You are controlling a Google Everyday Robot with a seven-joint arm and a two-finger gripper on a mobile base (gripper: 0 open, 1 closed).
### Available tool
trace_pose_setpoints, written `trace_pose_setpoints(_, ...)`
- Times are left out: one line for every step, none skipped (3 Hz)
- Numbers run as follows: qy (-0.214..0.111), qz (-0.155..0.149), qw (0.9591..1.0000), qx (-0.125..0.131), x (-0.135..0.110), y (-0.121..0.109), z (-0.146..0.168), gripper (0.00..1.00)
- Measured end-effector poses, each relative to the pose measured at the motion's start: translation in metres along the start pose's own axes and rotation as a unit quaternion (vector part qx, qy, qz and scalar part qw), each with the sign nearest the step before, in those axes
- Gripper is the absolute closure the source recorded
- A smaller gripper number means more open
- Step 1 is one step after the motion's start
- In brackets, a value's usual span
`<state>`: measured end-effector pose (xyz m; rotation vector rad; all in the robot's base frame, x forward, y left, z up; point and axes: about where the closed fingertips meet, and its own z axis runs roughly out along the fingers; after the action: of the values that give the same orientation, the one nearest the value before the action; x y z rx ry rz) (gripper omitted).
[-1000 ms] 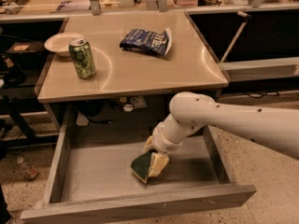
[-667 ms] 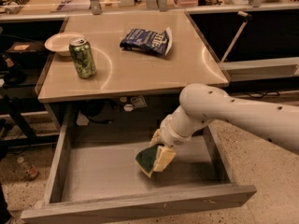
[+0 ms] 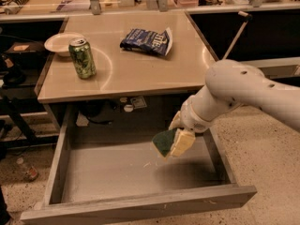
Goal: Pick sponge from top drawer and place on counter
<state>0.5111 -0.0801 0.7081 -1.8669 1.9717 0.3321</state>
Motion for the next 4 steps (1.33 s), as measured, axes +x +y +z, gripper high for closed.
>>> trace_pose_setpoints(0.03,0.019,0.9988,0.032,0.007,-0.017,-0.058,1.0)
trace_pose_setpoints(0.047,0.029,0.9968,0.058,0.002,-0.039,-0.11,1.0)
trace_pose_setpoints(0.059,0.017,0.9951,0.077,-0.016,-0.065,-0.151,1.0)
trace_pose_setpoints(0.054,-0.004,0.995,0.084,-0.04,-0.098,-0.167,1.0)
